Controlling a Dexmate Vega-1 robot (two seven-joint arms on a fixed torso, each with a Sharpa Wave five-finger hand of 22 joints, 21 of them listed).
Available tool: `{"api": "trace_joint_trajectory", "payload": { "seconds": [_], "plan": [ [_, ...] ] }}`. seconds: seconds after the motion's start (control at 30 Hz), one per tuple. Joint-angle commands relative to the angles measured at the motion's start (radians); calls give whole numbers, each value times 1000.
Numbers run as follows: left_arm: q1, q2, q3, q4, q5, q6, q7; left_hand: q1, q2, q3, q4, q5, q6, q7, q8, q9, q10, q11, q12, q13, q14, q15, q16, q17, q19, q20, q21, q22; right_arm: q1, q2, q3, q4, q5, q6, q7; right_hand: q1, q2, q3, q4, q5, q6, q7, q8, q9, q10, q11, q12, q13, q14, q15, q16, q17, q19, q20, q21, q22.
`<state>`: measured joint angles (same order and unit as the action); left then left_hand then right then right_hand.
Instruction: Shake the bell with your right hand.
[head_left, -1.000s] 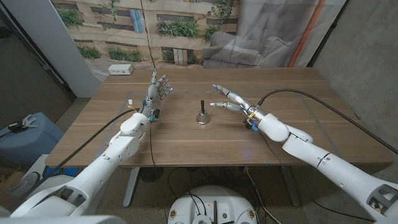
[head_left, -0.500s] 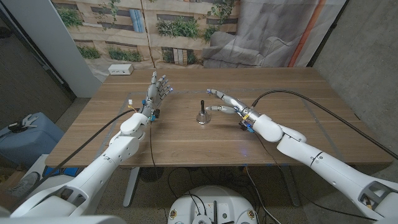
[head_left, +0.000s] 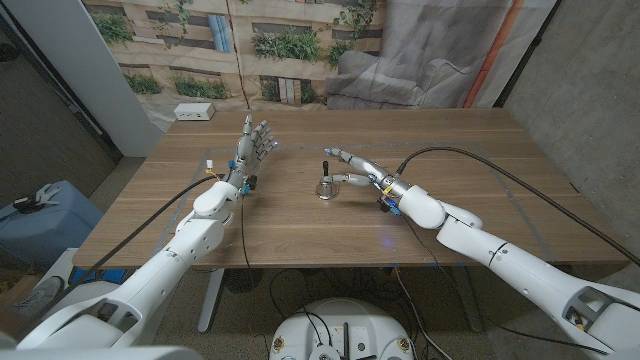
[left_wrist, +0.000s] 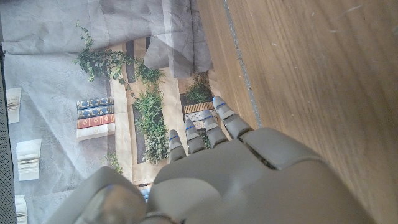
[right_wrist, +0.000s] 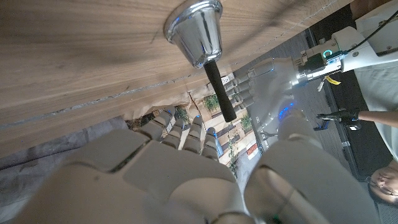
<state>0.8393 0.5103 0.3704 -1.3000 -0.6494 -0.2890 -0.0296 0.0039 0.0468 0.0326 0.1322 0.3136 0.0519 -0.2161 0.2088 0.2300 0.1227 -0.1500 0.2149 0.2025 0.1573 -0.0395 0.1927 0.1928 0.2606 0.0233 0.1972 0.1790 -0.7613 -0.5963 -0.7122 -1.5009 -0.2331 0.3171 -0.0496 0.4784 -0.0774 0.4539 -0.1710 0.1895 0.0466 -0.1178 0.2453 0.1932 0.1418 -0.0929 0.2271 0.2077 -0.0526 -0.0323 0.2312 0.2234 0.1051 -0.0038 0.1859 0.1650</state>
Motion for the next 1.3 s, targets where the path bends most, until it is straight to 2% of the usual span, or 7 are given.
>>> {"api": "trace_joint_trajectory", "payload": {
  "seconds": [0.03, 0.47, 0.63, 0.83, 1.03, 1.07, 1.3],
  "plan": [
    [0, 0, 0, 0, 0, 0, 0, -1, 9, 1, 7, 6, 0, -6, 6, 4, 3, -7, 6, 5, 7, -98, 6, 5, 7, -2, 7, 6, 30, 36, -29, 56, -1, 10, -7, 9, 1, 8, -2, 4, 19, -4, 9, 2, 20, -11, 9, 3, 12, -4, 11, -1, 15, -5, 9, 4],
    [0, 0, 0, 0, 0, 0, 0, -1, 9, 1, 7, 7, 0, -6, 6, 4, 2, -5, 5, 5, 6, -98, 6, 5, 8, -3, 7, 6, 43, 68, -45, 104, -16, 16, -58, 27, 7, 9, 4, 2, 99, -30, 27, 2, 110, -59, 28, 1, 79, -37, 37, 0, 50, -9, 13, 4],
    [0, 0, 0, 0, 0, 0, 0, -1, 9, 1, 7, 6, 0, -6, 6, 4, 2, -6, 5, 5, 6, -97, 5, 5, 7, -3, 6, 6, 47, 73, -48, 115, -20, 18, -70, 33, 8, 8, 5, 0, 132, -54, 34, 3, 133, -81, 29, 0, 99, -54, 45, 0, 66, -9, 14, 4],
    [0, 0, 0, 0, 0, 0, 0, -1, 9, 1, 7, 6, 0, -6, 6, 4, 2, -6, 5, 5, 7, -96, 6, 5, 7, -4, 7, 6, 40, 77, -49, 115, -29, 5, -98, 50, 11, 8, 3, -3, 189, -75, 47, 6, 196, -106, 38, -3, 138, -81, 57, -4, 91, -11, 14, 3],
    [0, 0, 0, 0, 0, 0, 0, -1, 9, 1, 7, 6, 0, -6, 6, 4, 3, -7, 5, 5, 7, -97, 6, 5, 8, -3, 7, 6, 36, 93, -50, 145, -35, 29, -146, 98, 20, 15, -3, -5, 252, -95, 63, 10, 264, -119, 42, -5, 191, -104, 74, -8, 130, -21, 17, 4],
    [0, 0, 0, 0, 0, 0, 0, -1, 9, 1, 7, 6, 0, -6, 6, 4, 3, -7, 5, 5, 7, -96, 6, 5, 7, -3, 7, 6, 35, 97, -50, 148, -40, 29, -158, 117, 23, 17, -3, -6, 272, -96, 67, 11, 292, -123, 43, -5, 208, -114, 80, -8, 141, -25, 15, 4],
    [0, 0, 0, 0, 0, 0, 0, -1, 9, 1, 7, 6, 0, -6, 6, 4, 3, -4, 5, 5, 7, -97, 6, 5, 7, -3, 7, 6, 41, 115, -56, 177, -62, 44, -210, 167, 30, 13, -1, -9, 349, -98, 88, 16, 371, -126, 39, -5, 258, -141, 95, -9, 175, -38, 13, 4]
  ]
}}
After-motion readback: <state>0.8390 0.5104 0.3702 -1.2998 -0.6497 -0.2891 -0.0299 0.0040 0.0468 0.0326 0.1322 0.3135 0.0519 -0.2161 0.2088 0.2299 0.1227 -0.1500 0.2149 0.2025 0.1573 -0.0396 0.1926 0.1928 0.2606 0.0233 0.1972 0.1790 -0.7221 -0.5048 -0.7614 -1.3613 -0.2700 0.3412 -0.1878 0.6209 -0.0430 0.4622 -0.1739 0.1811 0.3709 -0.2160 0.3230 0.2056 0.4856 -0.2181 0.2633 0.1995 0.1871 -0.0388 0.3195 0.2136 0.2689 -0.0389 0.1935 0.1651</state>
